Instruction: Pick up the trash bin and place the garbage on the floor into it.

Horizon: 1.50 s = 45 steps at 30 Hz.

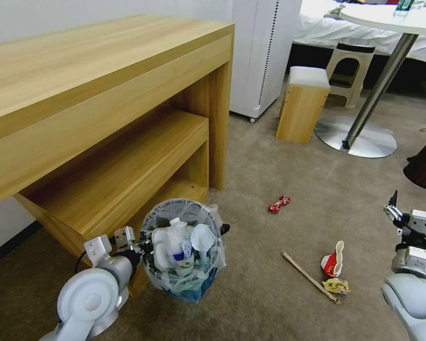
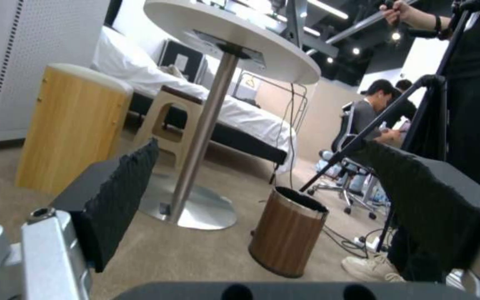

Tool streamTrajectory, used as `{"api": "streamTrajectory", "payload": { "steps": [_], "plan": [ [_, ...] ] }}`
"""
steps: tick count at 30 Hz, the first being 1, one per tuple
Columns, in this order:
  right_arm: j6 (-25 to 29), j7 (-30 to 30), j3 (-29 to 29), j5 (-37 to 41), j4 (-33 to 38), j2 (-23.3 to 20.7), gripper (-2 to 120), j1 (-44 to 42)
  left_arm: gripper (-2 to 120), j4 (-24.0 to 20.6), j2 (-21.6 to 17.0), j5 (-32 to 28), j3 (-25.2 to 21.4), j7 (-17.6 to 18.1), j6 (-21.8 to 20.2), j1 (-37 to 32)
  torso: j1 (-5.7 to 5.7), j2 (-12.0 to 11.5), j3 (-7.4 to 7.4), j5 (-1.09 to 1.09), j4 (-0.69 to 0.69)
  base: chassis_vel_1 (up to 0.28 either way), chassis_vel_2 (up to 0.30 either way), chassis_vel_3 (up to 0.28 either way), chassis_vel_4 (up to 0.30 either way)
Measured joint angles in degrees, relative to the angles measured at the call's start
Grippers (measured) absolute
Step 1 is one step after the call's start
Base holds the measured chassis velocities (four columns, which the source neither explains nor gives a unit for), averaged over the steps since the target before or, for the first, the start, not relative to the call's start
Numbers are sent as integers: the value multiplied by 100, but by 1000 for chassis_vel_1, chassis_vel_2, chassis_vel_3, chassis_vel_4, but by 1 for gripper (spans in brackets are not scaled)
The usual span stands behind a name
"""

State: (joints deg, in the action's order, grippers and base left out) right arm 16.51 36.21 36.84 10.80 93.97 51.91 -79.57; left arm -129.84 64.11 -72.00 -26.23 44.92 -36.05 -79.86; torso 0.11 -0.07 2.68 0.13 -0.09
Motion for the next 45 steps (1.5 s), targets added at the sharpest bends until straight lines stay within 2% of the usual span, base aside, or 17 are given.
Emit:
{"api": "streamTrajectory", "payload": {
  "steps": [28, 38, 45],
  "plan": [
    [133, -74, -147, -82, -30, 2, 95, -36, 0, 22, 4, 48, 10, -31, -16, -117, 0, 0, 0, 1, -1, -9, -8, -10, -10],
    [175, -77, -145, -139, 18, 12, 91, -104, 0, 25, 13, 76, 25, -47, -16, -129, 0, 0, 0, 0, -1, 0, 0, 0, 0],
    [197, -75, -142, -175, 60, 25, 96, -155, 0, 25, 34, 115, 32, -66, -14, -172, 0, 0, 0, 0, -1, -11, -15, -10, -11]
  ]
}}
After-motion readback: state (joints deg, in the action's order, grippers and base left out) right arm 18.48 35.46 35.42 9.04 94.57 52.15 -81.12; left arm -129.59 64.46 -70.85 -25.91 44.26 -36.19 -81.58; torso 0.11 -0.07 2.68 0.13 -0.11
